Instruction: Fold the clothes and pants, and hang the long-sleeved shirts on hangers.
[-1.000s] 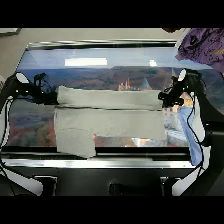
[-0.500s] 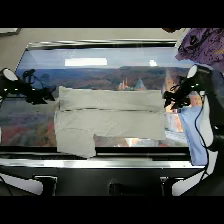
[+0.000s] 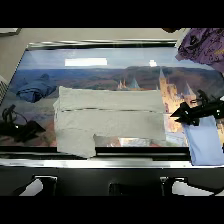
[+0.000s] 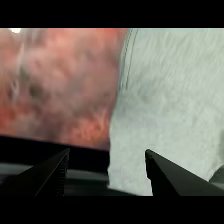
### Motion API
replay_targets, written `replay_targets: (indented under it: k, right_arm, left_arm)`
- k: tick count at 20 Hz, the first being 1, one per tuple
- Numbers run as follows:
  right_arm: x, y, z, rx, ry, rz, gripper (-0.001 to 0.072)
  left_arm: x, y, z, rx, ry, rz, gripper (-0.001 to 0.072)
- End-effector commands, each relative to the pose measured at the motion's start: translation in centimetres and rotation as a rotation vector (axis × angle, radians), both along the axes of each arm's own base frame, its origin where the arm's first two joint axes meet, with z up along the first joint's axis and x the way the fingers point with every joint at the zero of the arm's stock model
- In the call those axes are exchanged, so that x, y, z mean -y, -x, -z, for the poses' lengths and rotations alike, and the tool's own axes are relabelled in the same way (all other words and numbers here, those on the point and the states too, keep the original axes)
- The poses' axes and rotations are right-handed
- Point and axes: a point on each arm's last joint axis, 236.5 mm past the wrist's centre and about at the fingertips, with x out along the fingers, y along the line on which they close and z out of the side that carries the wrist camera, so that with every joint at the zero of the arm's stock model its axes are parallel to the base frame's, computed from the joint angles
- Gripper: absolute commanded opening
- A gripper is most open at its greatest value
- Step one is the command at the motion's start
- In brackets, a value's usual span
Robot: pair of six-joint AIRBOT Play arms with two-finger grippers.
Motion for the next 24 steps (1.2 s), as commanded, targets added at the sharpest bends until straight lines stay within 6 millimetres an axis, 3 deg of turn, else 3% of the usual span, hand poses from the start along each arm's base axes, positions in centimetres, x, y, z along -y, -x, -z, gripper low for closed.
replay_targets:
  k: [1,4,8,17,18,19,20,24]
  right_arm:
    - [-1.5,1.4,0.7,0.043,-0.058,0.045,0.0376]
    - [-1.8,0.9,-0.1,0.070,-0.075,0.058,0.0376]
    - [-2.0,0.7,-0.6,0.089,-0.082,0.061,0.0375]
    - [-2.5,0.3,-1.1,0.101,-0.110,0.072,0.0374]
    - [-2.8,0.1,-1.5,0.108,-0.132,0.077,0.0373]
    - [-3.0,0.2,-1.7,0.107,-0.145,0.075,0.0374]
    - [-2.9,0.6,-1.6,0.097,-0.137,0.065,0.0374]
    - [-0.7,2.2,0.8,0.039,0.001,0.035,0.0377]
  left_arm:
    - [3.3,4.4,2.7,0.006,0.074,-0.072,0.0554]
    - [4.6,5.3,3.8,-0.010,0.121,-0.084,0.0554]
    - [5.1,3.8,3.7,0.043,0.149,-0.101,0.0554]
    - [7.5,3.6,6.4,-0.035,0.172,-0.029,0.0540]
    - [7.7,3.6,6.5,-0.037,0.170,-0.021,0.0451]
    - [7.7,3.5,6.6,-0.035,0.168,-0.018,0.0254]
    - [7.7,3.5,6.5,-0.033,0.167,-0.017,0.0010]
    - [7.7,3.6,6.5,-0.036,0.167,-0.015,0.0017]
